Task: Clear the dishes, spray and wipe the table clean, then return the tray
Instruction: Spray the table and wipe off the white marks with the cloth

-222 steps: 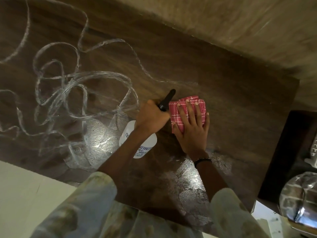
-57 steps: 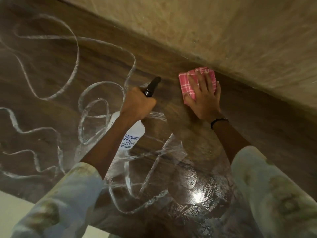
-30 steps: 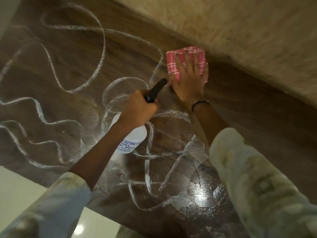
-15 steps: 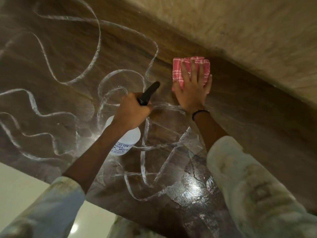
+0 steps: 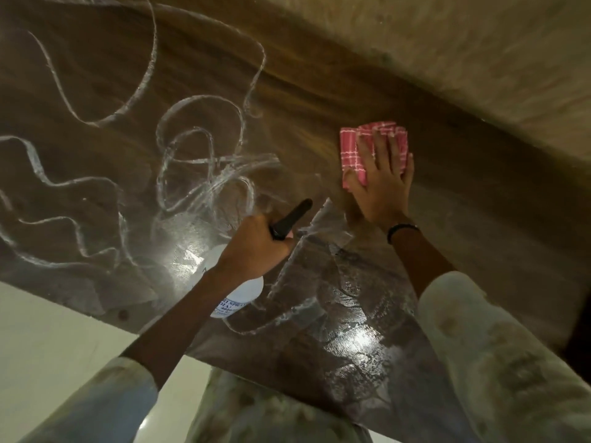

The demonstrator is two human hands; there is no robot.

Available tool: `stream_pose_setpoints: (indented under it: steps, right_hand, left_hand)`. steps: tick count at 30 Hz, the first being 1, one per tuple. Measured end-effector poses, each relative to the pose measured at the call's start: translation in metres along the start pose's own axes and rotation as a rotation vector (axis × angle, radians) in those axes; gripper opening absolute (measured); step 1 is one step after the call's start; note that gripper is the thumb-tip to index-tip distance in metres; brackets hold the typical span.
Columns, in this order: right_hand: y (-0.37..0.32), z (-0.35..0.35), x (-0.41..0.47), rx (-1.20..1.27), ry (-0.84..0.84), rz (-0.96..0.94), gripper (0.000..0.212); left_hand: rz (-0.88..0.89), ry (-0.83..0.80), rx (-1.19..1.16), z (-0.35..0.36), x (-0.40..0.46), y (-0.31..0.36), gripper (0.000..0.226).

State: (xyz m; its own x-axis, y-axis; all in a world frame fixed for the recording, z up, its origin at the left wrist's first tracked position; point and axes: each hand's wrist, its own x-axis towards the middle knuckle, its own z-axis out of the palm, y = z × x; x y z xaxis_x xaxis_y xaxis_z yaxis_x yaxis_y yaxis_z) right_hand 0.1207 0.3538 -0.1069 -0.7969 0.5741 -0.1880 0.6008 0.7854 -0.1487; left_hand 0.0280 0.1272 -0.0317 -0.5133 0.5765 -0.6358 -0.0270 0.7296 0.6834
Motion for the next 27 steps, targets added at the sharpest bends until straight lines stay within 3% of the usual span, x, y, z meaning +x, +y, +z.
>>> stream_pose_setpoints:
  steps: [2, 5, 8, 14, 19, 21, 27]
  right_hand:
    - [0.007, 0.002, -0.021, -0.005, -0.012, 0.004, 0.068]
    - [0.013, 0.007, -0.045, -0.024, -0.025, 0.017, 0.066]
    - [0.015, 0.006, -0.054, -0.014, -0.038, 0.0, 0.067]
    - [0.016, 0.005, -0.056, 0.005, -0.042, -0.014, 0.068]
    - [0.012, 0.003, -0.053, 0.006, -0.039, -0.017, 0.067]
    - [0.006, 0.002, -0.05, 0.013, -0.048, -0.02, 0.066]
    - [-0.047, 0.008, -0.023, 0.022, -0.073, -0.114, 0.063]
  left_hand:
    - [0.008, -0.032, 0.029, 0.013, -0.011, -0.002, 0.007]
    - [-0.009, -0.011, 0.14, 0.03, -0.025, -0.003, 0.022]
    - [-0.073, 0.023, 0.179, 0.04, -0.034, -0.008, 0.01]
    - [-0.157, 0.135, 0.076, 0.037, -0.04, -0.014, 0.005]
    - [-0.171, 0.222, 0.028, 0.028, -0.041, -0.013, 0.023]
    - [-0.169, 0.219, -0.024, 0.023, -0.04, -0.014, 0.03]
    - [-0.149, 0.201, -0.077, 0.015, -0.039, -0.02, 0.022]
